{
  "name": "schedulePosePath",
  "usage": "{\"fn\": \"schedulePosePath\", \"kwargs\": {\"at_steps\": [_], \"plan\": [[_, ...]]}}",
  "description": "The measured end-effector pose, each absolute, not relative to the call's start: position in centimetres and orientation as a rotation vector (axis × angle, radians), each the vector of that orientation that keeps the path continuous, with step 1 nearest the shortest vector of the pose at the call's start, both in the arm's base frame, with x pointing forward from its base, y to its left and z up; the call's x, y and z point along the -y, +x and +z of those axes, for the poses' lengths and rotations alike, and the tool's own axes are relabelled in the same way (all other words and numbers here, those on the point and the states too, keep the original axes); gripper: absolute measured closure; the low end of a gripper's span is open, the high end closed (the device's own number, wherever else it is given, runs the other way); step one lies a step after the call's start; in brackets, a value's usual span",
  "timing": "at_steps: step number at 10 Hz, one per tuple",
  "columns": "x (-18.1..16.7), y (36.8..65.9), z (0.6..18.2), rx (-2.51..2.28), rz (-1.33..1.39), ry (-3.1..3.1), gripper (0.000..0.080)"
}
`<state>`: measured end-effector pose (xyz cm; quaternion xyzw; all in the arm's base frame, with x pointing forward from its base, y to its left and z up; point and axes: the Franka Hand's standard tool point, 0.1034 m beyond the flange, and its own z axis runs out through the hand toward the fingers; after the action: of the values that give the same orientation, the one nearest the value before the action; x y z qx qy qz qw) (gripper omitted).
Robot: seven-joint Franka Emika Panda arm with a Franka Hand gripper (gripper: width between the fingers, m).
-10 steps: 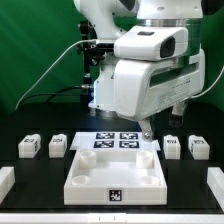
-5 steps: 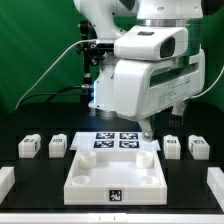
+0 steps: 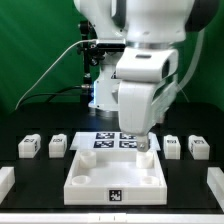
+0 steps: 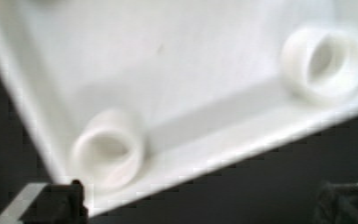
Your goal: Assemble one leg
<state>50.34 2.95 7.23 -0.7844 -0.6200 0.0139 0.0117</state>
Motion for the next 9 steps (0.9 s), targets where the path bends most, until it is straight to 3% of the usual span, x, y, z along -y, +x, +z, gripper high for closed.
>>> {"fn": "schedulePosePath", "kwargs": {"at_steps": [5, 9], "plan": [[-1.6, 49.4, 6.6, 2.271, 0.064, -2.132, 0.015], [0.9, 42.0, 1.6, 2.188, 0.097, -2.162, 0.015]]}}
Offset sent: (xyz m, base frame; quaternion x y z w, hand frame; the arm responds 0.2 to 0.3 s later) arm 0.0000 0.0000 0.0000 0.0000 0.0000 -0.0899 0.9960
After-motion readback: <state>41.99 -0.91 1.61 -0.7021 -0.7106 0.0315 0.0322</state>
